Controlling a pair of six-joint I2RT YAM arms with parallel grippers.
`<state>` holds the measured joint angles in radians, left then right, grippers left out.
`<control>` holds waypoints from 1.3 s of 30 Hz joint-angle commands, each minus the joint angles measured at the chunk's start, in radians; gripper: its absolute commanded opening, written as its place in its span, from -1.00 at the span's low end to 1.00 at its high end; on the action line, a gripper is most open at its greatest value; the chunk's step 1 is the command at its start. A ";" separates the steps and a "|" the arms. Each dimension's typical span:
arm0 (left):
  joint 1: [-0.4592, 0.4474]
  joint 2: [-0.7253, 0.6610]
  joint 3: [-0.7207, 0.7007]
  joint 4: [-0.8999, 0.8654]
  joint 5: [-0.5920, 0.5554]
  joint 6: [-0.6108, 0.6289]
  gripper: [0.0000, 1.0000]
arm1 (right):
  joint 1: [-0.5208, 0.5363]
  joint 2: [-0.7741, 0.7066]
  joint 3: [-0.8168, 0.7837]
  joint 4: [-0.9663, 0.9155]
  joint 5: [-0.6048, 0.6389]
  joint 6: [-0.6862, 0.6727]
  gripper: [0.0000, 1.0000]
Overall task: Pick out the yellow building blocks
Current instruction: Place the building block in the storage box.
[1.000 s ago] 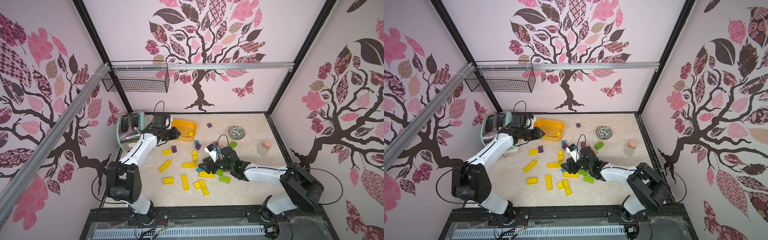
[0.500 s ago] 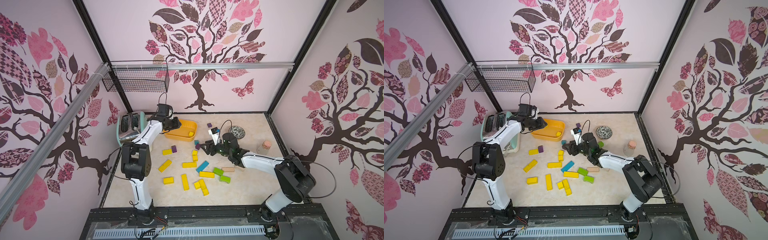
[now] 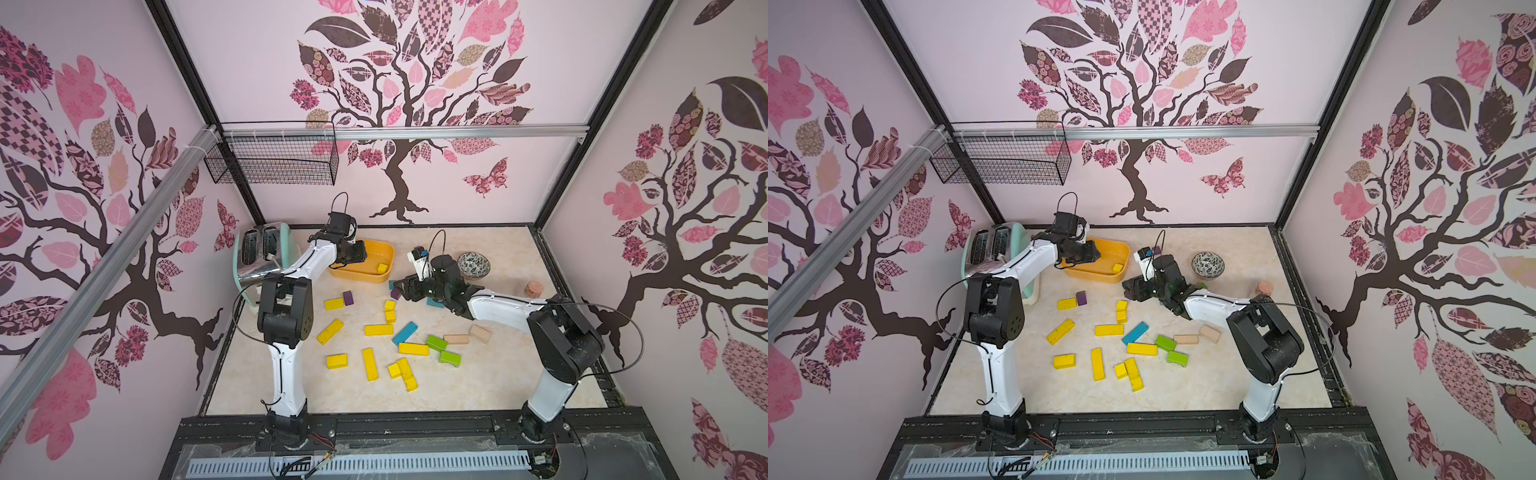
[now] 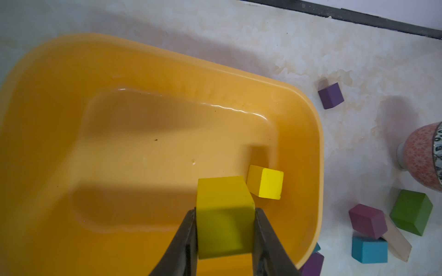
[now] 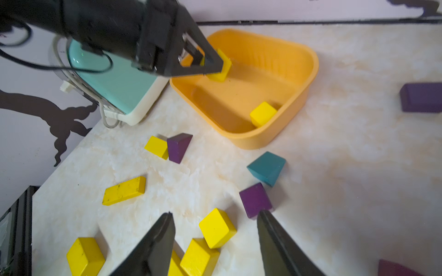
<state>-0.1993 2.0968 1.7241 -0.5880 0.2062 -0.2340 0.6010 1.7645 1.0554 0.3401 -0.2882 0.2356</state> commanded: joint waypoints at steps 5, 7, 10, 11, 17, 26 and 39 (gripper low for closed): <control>-0.001 -0.004 0.020 0.008 0.004 0.011 -0.96 | 0.005 0.020 0.057 -0.065 0.002 -0.008 0.20; 0.001 -0.001 0.020 0.008 0.001 0.011 -0.90 | 0.007 0.015 0.056 -0.066 -0.006 0.001 0.20; 0.010 0.005 0.026 0.008 0.026 -0.004 -0.81 | 0.011 0.000 0.052 -0.078 -0.006 0.010 0.20; 0.016 0.005 0.028 0.008 0.038 -0.013 -0.76 | 0.014 -0.006 0.047 -0.080 -0.001 0.009 0.20; 0.025 -0.010 0.019 0.014 0.040 -0.026 -0.46 | 0.028 -0.044 0.027 -0.096 0.010 0.008 0.20; 0.025 -0.032 0.007 0.022 0.032 -0.028 -0.19 | 0.036 -0.092 -0.022 -0.104 0.023 0.000 0.21; 0.027 -0.045 -0.026 0.048 0.047 -0.033 -0.23 | 0.077 -0.140 -0.114 -0.031 -0.065 0.013 0.21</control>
<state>-0.1745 2.0911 1.7130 -0.5613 0.2424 -0.2649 0.6556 1.6703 0.9569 0.2829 -0.3206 0.2440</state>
